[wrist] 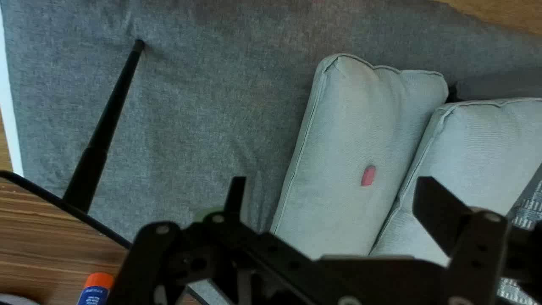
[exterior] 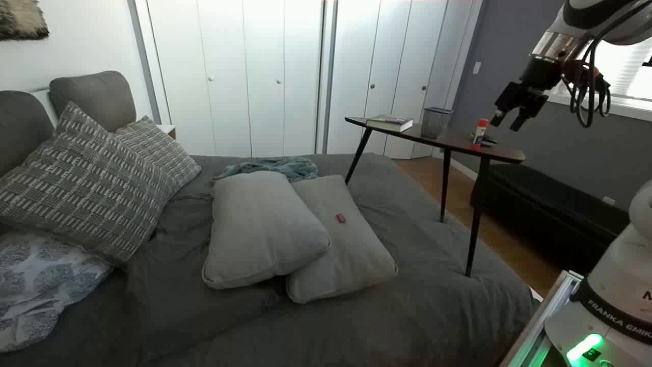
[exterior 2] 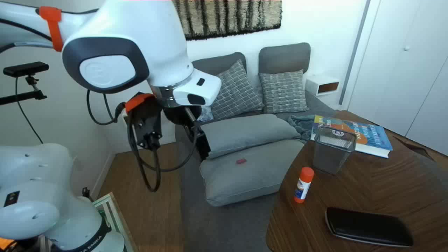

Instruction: Move the eraser from the pillow to the table

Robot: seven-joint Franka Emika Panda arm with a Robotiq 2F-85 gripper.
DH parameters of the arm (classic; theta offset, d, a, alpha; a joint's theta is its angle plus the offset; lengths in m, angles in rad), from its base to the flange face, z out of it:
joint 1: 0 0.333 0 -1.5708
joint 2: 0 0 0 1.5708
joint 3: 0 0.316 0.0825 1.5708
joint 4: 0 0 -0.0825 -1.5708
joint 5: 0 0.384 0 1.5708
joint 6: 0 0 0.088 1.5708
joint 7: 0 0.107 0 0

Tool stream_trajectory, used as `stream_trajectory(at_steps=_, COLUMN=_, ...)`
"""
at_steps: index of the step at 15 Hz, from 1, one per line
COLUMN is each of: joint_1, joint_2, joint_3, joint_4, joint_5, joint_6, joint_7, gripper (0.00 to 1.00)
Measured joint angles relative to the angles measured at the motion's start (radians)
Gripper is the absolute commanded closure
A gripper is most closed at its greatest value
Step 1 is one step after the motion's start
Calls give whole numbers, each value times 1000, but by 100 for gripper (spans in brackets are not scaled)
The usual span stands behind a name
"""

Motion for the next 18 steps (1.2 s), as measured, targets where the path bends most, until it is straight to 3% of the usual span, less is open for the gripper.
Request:
stream_trajectory(at_steps=5, joint_1=1, joint_2=3, joint_3=3, joint_4=0, joint_5=11, joint_6=6, joint_7=0, gripper=0)
stream_trajectory(at_steps=8, joint_1=35, joint_2=25, joint_3=17, joint_4=-5, joint_5=66, joint_6=73, joint_7=2, gripper=0)
stream_trajectory(at_steps=13, joint_1=162, joint_2=167, joint_3=76, joint_4=-23, joint_5=197, joint_6=294, joint_7=15, gripper=0)
stream_trajectory(at_steps=18, joint_1=250, joint_2=433, joint_3=151, joint_4=32, joint_5=244, joint_6=536, joint_7=30, gripper=0)
